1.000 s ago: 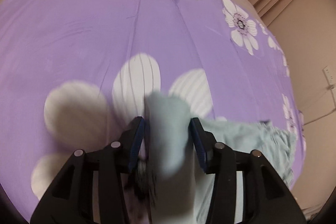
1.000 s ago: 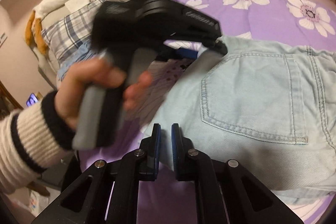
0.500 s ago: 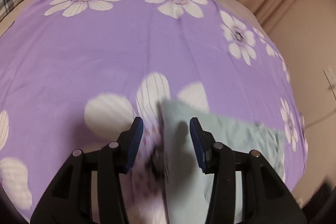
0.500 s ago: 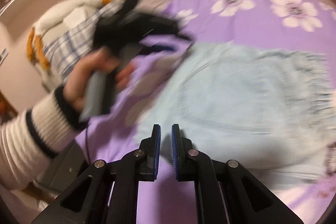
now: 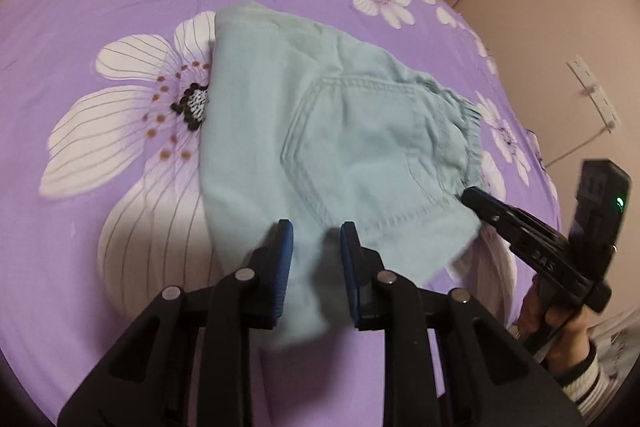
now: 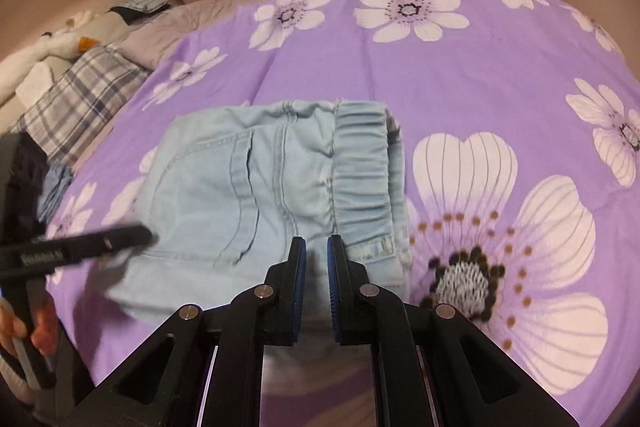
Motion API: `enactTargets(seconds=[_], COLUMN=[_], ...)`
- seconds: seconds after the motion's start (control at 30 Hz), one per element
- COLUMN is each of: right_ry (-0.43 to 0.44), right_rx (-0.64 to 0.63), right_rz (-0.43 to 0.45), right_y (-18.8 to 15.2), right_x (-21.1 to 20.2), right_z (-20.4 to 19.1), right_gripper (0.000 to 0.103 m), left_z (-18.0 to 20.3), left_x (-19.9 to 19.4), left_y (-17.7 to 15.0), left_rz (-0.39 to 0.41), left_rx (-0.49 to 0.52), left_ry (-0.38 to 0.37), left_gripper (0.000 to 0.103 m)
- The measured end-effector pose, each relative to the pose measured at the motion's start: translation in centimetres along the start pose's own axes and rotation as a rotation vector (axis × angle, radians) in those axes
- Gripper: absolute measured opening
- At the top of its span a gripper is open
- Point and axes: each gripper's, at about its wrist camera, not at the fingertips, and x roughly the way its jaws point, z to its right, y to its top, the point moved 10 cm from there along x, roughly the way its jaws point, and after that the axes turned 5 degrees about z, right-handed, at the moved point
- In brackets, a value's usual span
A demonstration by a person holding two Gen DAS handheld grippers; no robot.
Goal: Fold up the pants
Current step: 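Grasp the elastic waistband edge with the right tool and lift it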
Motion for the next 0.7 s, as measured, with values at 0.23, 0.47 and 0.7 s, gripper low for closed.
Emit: enactTargets(seconds=[0.23, 0.47, 0.7], right_ry=[0.087, 0.033, 0.164], right_rx=[0.094, 0.153, 0.396], right_rz=[-0.048, -0.019, -0.015], right_y=[-1.3, -2.5, -1.6], right_x=[-2.4, -4.6, -3.7], right_z=[0.6, 3.4, 4.9], right_gripper=[0.009, 0.043, 0.054], left_z=[-1.1, -4.6, -4.9], left_x=[-3.0, -4.8, -5.6], left_y=[-1.9, -3.0, -1.4], left_rz=[0.005, -0.011, 0.03], left_rx=[-0.086, -0.278, -0.333], left_ry=[-0.038, -0.047, -0.058], left_gripper=[0.025, 0.044, 0.044])
